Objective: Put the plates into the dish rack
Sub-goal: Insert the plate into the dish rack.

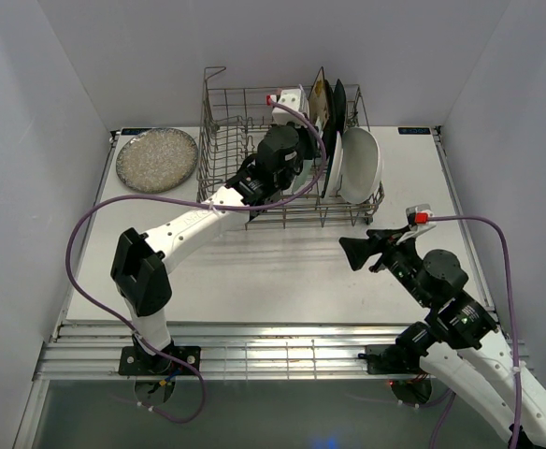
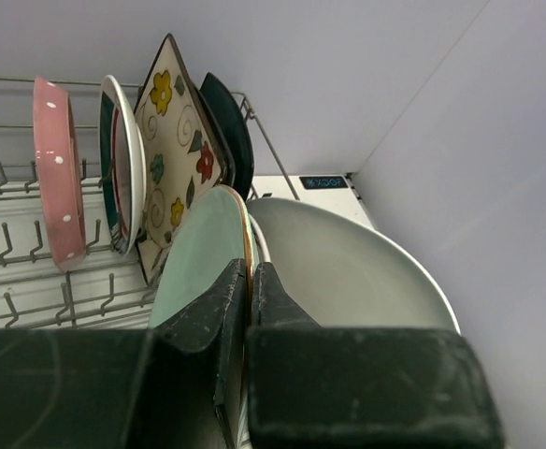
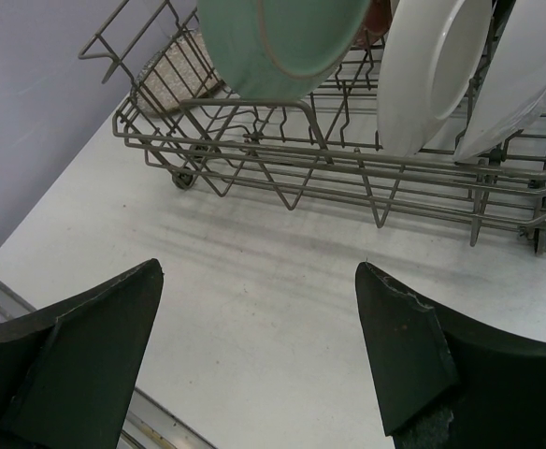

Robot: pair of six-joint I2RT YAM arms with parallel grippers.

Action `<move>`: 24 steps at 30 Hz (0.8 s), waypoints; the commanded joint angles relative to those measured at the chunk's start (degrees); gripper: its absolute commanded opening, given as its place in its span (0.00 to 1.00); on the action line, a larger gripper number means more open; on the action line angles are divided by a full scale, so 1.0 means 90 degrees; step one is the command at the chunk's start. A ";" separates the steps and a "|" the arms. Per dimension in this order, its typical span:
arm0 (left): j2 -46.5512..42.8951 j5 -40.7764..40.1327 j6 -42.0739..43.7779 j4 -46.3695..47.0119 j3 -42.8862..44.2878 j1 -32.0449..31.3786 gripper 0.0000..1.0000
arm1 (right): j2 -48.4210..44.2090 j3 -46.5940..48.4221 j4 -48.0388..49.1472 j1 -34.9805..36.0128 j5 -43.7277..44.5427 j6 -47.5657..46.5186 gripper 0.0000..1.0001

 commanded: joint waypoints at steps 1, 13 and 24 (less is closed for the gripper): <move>-0.0603 -0.0031 -0.0171 0.1181 0.0038 -0.0030 0.00 | -0.0178 -0.0031 0.0000 0.0024 0.0082 0.0041 0.89; -0.0368 -0.0148 -0.0756 0.1727 -0.0108 -0.0069 0.00 | -0.0598 -0.0187 -0.0157 0.0024 0.0131 0.0070 0.90; 0.0120 -0.0158 -0.1001 0.2060 -0.0070 -0.0176 0.00 | -0.0764 -0.0304 -0.0186 0.0024 0.0170 0.0080 0.91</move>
